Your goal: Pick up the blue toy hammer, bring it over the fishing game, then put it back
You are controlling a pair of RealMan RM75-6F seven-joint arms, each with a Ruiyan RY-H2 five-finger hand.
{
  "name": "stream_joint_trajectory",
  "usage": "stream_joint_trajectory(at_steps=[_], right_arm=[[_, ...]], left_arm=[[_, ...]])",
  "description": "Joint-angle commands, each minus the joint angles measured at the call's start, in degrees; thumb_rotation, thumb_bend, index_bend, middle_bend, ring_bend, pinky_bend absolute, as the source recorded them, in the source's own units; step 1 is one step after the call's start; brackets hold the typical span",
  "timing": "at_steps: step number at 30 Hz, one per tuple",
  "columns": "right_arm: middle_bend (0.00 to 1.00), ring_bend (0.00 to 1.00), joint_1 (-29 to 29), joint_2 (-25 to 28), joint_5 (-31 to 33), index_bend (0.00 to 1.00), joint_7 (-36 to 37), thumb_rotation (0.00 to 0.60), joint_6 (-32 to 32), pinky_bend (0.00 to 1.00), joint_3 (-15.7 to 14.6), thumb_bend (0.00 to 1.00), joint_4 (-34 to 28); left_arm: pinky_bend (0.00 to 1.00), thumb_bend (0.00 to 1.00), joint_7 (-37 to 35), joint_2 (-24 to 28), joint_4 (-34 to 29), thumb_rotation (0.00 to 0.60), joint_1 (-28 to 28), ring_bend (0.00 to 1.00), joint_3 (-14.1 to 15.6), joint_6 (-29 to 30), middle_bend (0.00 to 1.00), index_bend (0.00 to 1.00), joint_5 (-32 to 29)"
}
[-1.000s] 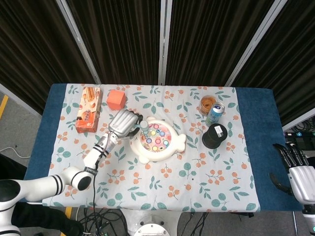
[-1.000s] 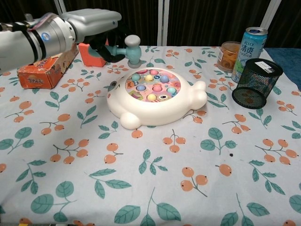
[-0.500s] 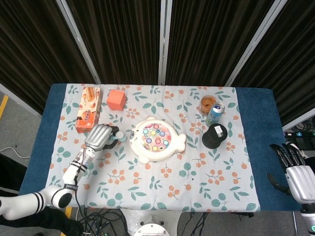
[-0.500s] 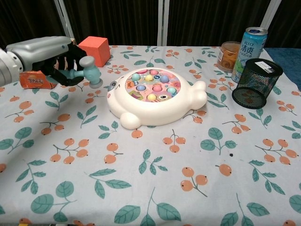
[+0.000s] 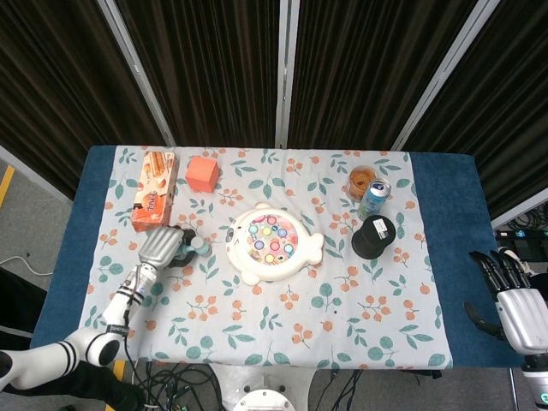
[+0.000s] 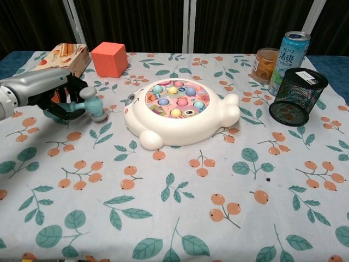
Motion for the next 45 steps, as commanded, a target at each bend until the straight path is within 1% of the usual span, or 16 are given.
stream_joint_trajectory(at_steps=[1,6,12,18,20,23,26,29,33,36,37,39,40,42,44,45], right_arm=[[0.12,0.0,0.02,-0.01,0.01,0.0,-0.01,0.6,-0.04,0.0,0.0,0.26,-0.02],[0.12,0.0,0.09,-0.07,0.04,0.0,-0.01,0.6,-0.13,0.0,0.03,0.26,0.01],[0.12,0.0,-0.04,-0.07,-0.04,0.0,-0.02,0.6,0.17,0.0,0.05,0.26,0.0],[0.12,0.0,-0.2,-0.15,-0.11,0.0,0.05,0.6,0.41,0.0,-0.02,0.26,0.12],[0.12,0.0,-0.27,-0.17,-0.15,0.0,0.07,0.6,0.55,0.0,-0.04,0.26,0.17],[0.12,0.0,-0.33,-0.14,-0.26,0.0,0.06,0.6,0.69,0.0,-0.06,0.26,0.17],[0.12,0.0,-0.41,-0.08,-0.34,0.0,0.06,0.6,0.88,0.0,-0.06,0.26,0.14],[0.12,0.0,-0.56,0.06,-0.31,0.0,0.0,0.6,1.12,0.0,-0.05,0.26,0.06],[0.12,0.0,-0.65,0.39,-0.09,0.0,0.22,0.6,1.25,0.0,0.07,0.26,-0.09],[0.12,0.0,-0.46,0.43,-0.1,0.0,1.49,0.6,1.24,0.0,0.23,0.26,0.31],[0.11,0.0,-0.36,0.45,-0.03,0.0,2.09,0.6,1.14,0.0,0.28,0.26,0.52],[0.11,0.0,-0.1,0.41,0.46,0.0,3.26,0.6,0.72,0.0,0.51,0.26,1.21],[0.11,0.0,0.04,0.36,0.73,0.0,3.64,0.6,0.47,0.0,0.64,0.26,1.49],[0.1,0.0,0.46,-0.04,1.22,0.0,4.54,0.6,0.08,0.0,1.07,0.26,2.23],[0.08,0.0,0.79,-0.52,1.65,0.0,4.85,0.6,-0.23,0.0,1.44,0.26,2.9],[0.07,0.0,0.96,-0.83,1.92,0.0,4.37,0.6,-0.46,0.0,1.64,0.26,3.24]], left_arm=[[0.45,0.4,-0.52,-0.04,0.24,0.6,0.43,0.39,0.23,0.05,0.5,0.5,0.74],[0.45,0.38,-0.52,0.05,0.16,0.6,0.83,0.38,0.39,-0.47,0.49,0.45,1.26],[0.42,0.35,-0.11,0.76,-0.78,0.6,1.2,0.34,0.39,-1.31,0.45,0.4,1.31],[0.41,0.31,1.01,1.5,-2.12,0.6,1.53,0.31,0.47,-1.78,0.42,0.35,1.36],[0.4,0.29,1.13,1.74,-2.61,0.6,1.62,0.28,0.39,-1.8,0.39,0.3,1.4],[0.39,0.27,0.94,1.98,-3.24,0.6,1.97,0.25,0.15,-1.02,0.35,0.25,1.83],[0.39,0.26,0.35,2.68,-4.35,0.6,2.6,0.23,-0.3,0.76,0.33,0.25,2.6],[0.38,0.25,-0.28,5.21,-7.7,0.6,3.95,0.23,-1.08,4.71,0.33,0.25,4.07],[0.37,0.23,-0.81,12.11,-14.68,0.6,7.91,0.23,-2.45,13.53,0.33,0.26,6.16],[0.36,0.23,-0.75,16.99,-17.4,0.6,11.94,0.23,-3.47,20.06,0.34,0.28,5.83],[0.34,0.23,-0.17,18.33,-17.63,0.6,13.17,0.23,-3.56,21.79,0.35,0.28,5.64],[0.26,0.23,1.67,21.27,-18.13,0.6,16.07,0.19,-3.24,24.96,0.34,0.27,4.87],[0.21,0.22,2.52,22.45,-18.41,0.6,17.31,0.15,-2.89,26.06,0.31,0.26,4.59],[0.15,0.22,3.8,24.86,-18.99,0.6,20.03,0.1,-1.62,28.23,0.25,0.23,4.67],[0.1,0.22,4.75,26.53,-20.05,0.6,22.35,0.05,-0.63,29.85,0.17,0.19,4.28],[0.08,0.22,5.25,27.45,-21.08,0.6,23.84,0.04,0.24,30.66,0.16,0.17,4.19]])
